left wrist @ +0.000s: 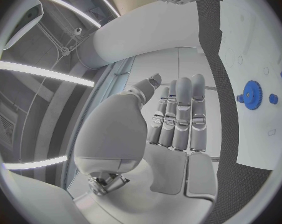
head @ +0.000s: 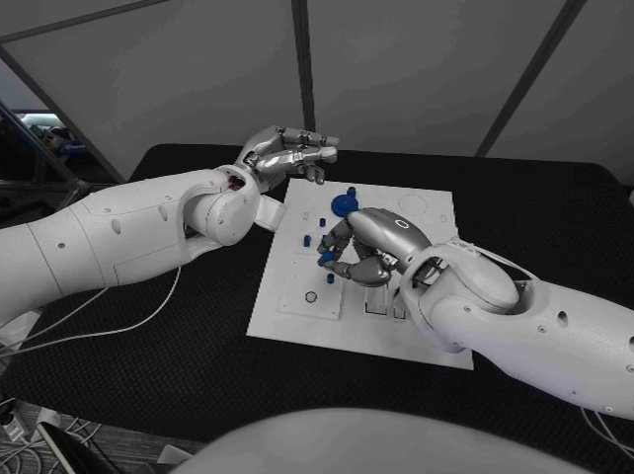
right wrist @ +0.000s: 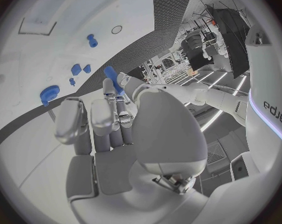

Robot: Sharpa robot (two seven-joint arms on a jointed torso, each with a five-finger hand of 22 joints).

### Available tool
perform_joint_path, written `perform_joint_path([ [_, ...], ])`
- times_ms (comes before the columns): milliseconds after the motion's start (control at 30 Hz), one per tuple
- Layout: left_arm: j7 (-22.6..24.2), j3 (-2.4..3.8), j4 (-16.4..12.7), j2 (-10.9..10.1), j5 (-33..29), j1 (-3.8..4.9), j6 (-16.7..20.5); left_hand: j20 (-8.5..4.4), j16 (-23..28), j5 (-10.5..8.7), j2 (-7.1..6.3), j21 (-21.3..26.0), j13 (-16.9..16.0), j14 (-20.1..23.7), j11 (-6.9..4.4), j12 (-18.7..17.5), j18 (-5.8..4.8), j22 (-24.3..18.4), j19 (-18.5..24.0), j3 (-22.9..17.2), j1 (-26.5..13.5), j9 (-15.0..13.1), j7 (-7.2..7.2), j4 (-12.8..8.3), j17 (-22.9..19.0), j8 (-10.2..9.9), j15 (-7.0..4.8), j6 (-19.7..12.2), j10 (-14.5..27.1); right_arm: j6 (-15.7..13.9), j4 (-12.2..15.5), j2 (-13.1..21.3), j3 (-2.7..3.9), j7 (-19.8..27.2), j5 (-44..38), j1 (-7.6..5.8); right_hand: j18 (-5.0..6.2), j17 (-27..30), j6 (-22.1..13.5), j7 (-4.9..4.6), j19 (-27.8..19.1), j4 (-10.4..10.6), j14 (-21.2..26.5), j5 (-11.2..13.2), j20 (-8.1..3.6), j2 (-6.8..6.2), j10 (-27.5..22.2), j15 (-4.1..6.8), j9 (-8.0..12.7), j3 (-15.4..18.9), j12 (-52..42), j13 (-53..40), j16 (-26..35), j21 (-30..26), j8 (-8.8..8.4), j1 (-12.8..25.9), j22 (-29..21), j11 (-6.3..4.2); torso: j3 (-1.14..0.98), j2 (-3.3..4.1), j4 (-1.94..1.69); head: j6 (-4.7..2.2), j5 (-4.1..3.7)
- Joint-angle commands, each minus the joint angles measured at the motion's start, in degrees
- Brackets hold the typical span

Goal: Assemble the parts on the task board

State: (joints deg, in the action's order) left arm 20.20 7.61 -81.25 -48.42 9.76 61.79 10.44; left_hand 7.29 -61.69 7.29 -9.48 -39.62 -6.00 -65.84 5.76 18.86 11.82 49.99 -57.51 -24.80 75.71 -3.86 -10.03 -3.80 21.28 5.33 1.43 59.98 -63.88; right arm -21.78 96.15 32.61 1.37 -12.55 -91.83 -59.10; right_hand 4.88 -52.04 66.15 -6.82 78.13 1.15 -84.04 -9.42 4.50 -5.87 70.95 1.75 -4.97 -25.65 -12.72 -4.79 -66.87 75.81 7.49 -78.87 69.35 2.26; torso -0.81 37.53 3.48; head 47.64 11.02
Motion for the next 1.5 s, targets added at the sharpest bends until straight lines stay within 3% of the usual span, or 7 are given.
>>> perform_joint_path([
  [33,0.2,0.04,-0.1,0.2,-0.1,0.11,-0.8,0.17,0.0,0.29,0.5,0.3,-0.1,0.3,-0.01,0.2,-1.41,-0.1,0.2,0.2,-0.1,0.0,0.02,-0.1,-0.1,-0.1,0.09,-0.2,0.5,1.7,-0.7,-0.7,-0.54,1.8,0.5,0.16,0.12,-0.1,1.0,0.49,-0.1,-0.3,0.0,-0.4,-0.43,0.23,0.4,0.36,-0.9,0.0,0.3,0.0,-0.3,0.2,0.22,-0.2,0.1,0.1,0.06,0.03,-0.15,0.24,0.07],
  [367,0.2,0.05,0.0,0.4,-0.1,0.11,-0.9,0.17,0.0,0.29,0.5,0.3,-0.1,0.3,-0.01,0.2,-1.41,-0.1,0.2,0.2,-0.1,0.0,0.02,-0.1,-0.1,-0.1,0.09,-0.2,0.5,3.8,-2.3,-2.4,-1.35,2.3,0.5,0.93,0.11,0.0,0.8,0.36,-0.1,-0.5,0.0,-0.9,-0.39,0.24,0.4,0.28,-0.9,0.1,0.6,0.0,-0.3,0.2,0.09,-0.3,0.1,0.2,-0.01,-0.01,0.05,0.8,1.06],
  [700,0.1,0.05,0.0,0.5,-0.1,0.12,-0.9,0.17,0.0,0.29,0.5,0.3,-0.1,0.3,-0.01,0.2,-1.41,-0.1,0.2,0.2,-0.1,0.0,0.02,-0.1,-0.1,-0.1,0.09,-0.2,0.5,5.6,-3.3,-3.2,-2.01,2.5,0.5,1.31,0.1,-0.1,0.8,0.34,-0.1,-0.5,0.0,-1.0,-0.39,0.24,0.4,0.27,-0.9,0.1,0.7,0.0,-0.3,0.2,0.07,-0.3,0.1,0.22,0.0,-0.05,0.01,1.28,1.61],
  [1500,-0.1,0.05,-0.1,0.9,-0.1,0.12,-1.2,0.19,0.0,0.27,0.53,0.4,-0.1,0.4,0.03,0.3,-1.41,-0.1,0.2,0.3,-0.1,0.0,-0.02,-0.1,-0.1,-0.1,0.12,-0.3,0.6,7.2,-5.6,-4.4,-2.65,2.7,-2.1,2.09,0.11,0.0,0.8,0.3,-0.1,-0.5,0.0,-1.1,-0.37,0.25,0.3,0.24,-0.9,0.1,0.8,0.0,-0.3,0.2,0.02,-0.2,0.0,0.26,-0.03,-0.01,0.02,1.82,2.12],
])
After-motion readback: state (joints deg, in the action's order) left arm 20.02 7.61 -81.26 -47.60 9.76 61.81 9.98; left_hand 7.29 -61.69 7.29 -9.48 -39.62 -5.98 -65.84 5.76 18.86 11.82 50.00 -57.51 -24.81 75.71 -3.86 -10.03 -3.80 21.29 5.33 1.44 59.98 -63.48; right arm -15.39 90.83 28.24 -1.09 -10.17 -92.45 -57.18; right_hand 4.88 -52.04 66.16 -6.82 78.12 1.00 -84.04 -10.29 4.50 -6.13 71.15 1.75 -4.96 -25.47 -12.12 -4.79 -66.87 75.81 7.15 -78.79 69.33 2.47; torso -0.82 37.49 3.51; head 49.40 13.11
